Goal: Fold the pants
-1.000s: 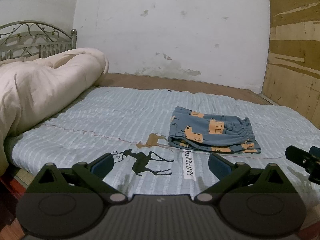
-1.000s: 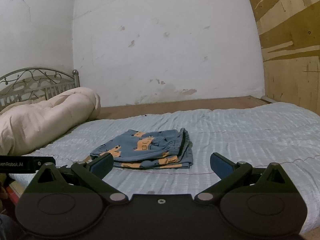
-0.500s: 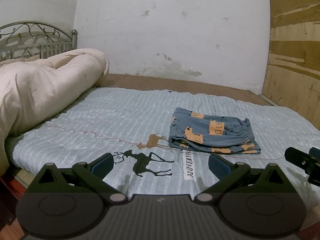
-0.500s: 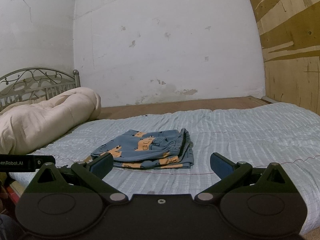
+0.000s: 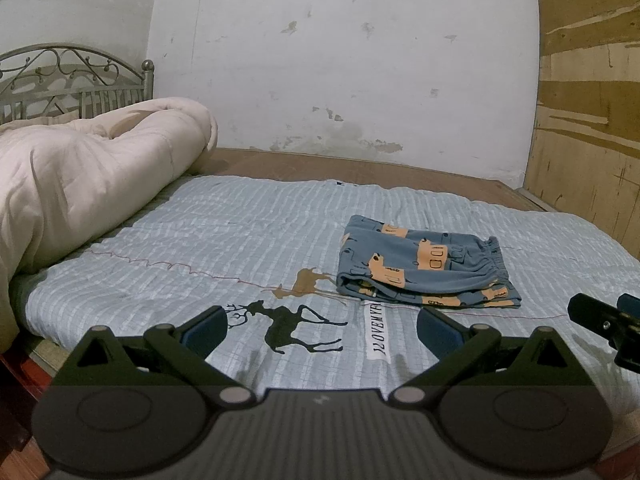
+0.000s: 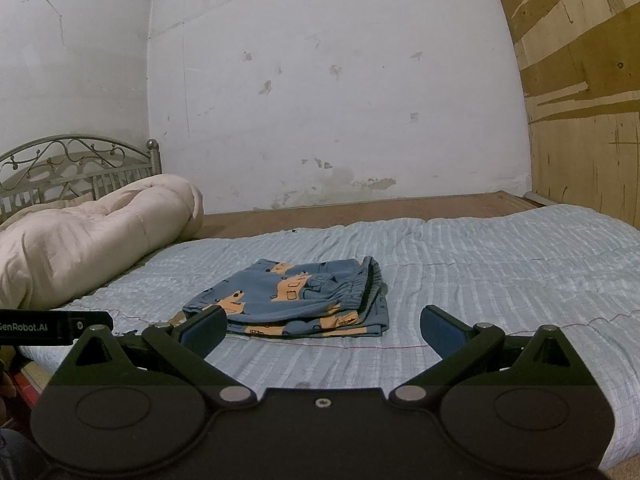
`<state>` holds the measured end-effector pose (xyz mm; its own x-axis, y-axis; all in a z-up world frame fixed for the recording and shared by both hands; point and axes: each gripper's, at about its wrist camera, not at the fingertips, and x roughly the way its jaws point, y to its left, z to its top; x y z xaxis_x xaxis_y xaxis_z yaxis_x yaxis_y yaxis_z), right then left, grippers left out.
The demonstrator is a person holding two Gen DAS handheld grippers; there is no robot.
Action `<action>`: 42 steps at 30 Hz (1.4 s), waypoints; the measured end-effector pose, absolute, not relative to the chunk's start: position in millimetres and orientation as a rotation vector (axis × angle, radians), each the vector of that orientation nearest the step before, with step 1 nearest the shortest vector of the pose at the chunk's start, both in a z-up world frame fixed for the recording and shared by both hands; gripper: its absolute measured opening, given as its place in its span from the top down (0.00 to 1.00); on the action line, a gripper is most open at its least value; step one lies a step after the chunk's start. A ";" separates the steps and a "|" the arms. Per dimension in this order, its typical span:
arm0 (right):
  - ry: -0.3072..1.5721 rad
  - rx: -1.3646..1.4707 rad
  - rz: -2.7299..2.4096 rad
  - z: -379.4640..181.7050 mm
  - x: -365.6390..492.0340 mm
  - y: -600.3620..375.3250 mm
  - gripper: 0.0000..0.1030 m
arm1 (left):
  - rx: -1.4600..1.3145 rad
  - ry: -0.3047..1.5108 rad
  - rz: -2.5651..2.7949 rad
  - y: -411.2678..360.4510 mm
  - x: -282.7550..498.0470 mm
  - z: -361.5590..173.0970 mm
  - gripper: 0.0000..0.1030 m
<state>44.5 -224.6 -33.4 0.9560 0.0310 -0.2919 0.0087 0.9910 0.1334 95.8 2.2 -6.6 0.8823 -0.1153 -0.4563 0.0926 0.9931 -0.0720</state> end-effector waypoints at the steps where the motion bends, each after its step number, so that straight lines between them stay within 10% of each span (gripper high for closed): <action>1: 0.298 0.134 0.012 -33.3 44.5 -224.3 0.01 | -0.048 0.478 -0.108 1.9 95.9 -6.6 0.01; 42: 0.297 0.135 0.016 -33.7 42.4 -223.4 0.01 | -0.039 0.473 -0.067 -0.2 92.0 -0.1 0.01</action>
<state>42.5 -223.4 -33.7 0.9561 0.0354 -0.2910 0.0044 0.9909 0.1348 92.0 -0.2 -0.1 0.8880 -0.0736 -0.4539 0.0555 0.9970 -0.0532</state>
